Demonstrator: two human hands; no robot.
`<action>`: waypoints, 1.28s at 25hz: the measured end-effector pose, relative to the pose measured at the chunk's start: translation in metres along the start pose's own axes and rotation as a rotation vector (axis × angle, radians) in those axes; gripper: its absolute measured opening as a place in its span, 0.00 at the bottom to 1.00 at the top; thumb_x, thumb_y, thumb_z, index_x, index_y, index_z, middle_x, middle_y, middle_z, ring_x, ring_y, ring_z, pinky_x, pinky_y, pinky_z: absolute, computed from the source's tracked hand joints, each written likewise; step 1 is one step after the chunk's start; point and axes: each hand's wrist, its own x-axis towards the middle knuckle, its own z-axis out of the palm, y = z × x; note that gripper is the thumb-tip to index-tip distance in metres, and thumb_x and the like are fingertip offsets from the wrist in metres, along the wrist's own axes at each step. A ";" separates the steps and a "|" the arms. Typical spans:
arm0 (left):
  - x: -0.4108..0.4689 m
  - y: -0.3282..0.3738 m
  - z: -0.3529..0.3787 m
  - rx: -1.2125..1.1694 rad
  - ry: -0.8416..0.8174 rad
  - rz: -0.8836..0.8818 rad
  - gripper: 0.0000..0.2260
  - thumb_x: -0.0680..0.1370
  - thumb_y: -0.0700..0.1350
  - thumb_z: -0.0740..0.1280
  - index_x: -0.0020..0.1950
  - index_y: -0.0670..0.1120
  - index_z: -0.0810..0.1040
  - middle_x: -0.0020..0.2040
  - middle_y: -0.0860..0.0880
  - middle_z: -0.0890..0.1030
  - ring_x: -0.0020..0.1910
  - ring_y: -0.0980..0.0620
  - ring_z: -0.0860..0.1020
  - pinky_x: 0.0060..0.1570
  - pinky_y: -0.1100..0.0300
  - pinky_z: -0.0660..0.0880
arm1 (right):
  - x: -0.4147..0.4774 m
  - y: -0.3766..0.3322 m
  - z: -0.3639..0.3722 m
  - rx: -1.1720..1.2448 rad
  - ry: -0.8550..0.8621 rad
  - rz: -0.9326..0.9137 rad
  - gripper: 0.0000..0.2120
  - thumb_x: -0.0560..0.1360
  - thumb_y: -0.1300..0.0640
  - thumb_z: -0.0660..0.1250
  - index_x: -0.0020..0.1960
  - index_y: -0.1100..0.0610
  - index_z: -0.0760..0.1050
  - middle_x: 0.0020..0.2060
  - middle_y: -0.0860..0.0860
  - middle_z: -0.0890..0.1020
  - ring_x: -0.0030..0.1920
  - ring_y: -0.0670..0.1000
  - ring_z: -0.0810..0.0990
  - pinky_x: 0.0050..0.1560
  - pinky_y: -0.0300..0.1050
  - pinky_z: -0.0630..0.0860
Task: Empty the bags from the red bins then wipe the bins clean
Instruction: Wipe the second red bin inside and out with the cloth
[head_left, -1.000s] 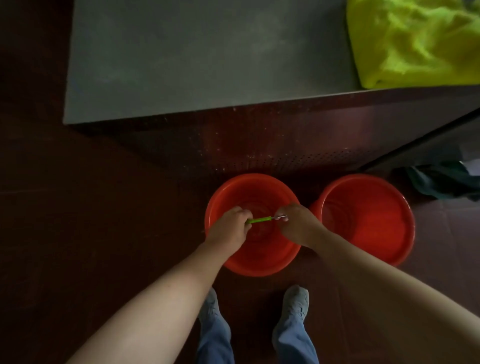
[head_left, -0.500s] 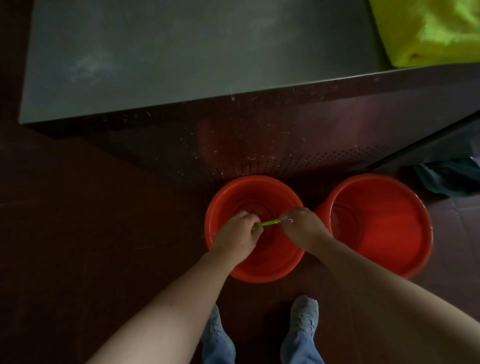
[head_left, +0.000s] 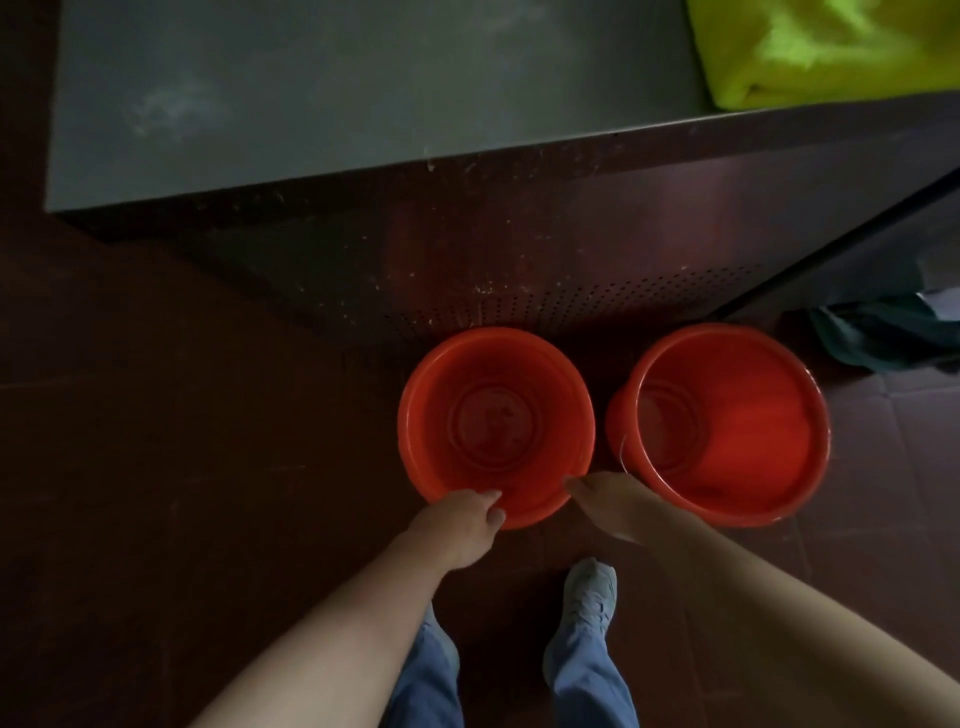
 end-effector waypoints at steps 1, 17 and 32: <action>0.001 0.008 0.000 0.010 0.024 0.005 0.24 0.84 0.58 0.53 0.80 0.55 0.59 0.80 0.48 0.61 0.78 0.48 0.60 0.76 0.49 0.60 | -0.003 0.005 -0.005 0.017 0.033 0.005 0.26 0.85 0.41 0.48 0.65 0.56 0.76 0.56 0.54 0.81 0.57 0.53 0.79 0.59 0.46 0.73; 0.093 0.231 0.071 0.459 0.255 0.399 0.24 0.81 0.53 0.63 0.77 0.51 0.67 0.73 0.51 0.72 0.73 0.50 0.67 0.73 0.54 0.62 | -0.043 0.239 -0.030 0.119 0.372 0.084 0.30 0.79 0.45 0.65 0.79 0.46 0.62 0.77 0.49 0.67 0.76 0.54 0.65 0.74 0.49 0.65; 0.254 0.211 0.143 1.127 0.096 0.502 0.16 0.80 0.41 0.61 0.68 0.48 0.73 0.63 0.46 0.77 0.66 0.42 0.73 0.74 0.43 0.55 | 0.106 0.321 0.034 -0.299 0.285 0.060 0.19 0.80 0.54 0.63 0.70 0.49 0.74 0.68 0.48 0.77 0.72 0.54 0.70 0.78 0.60 0.51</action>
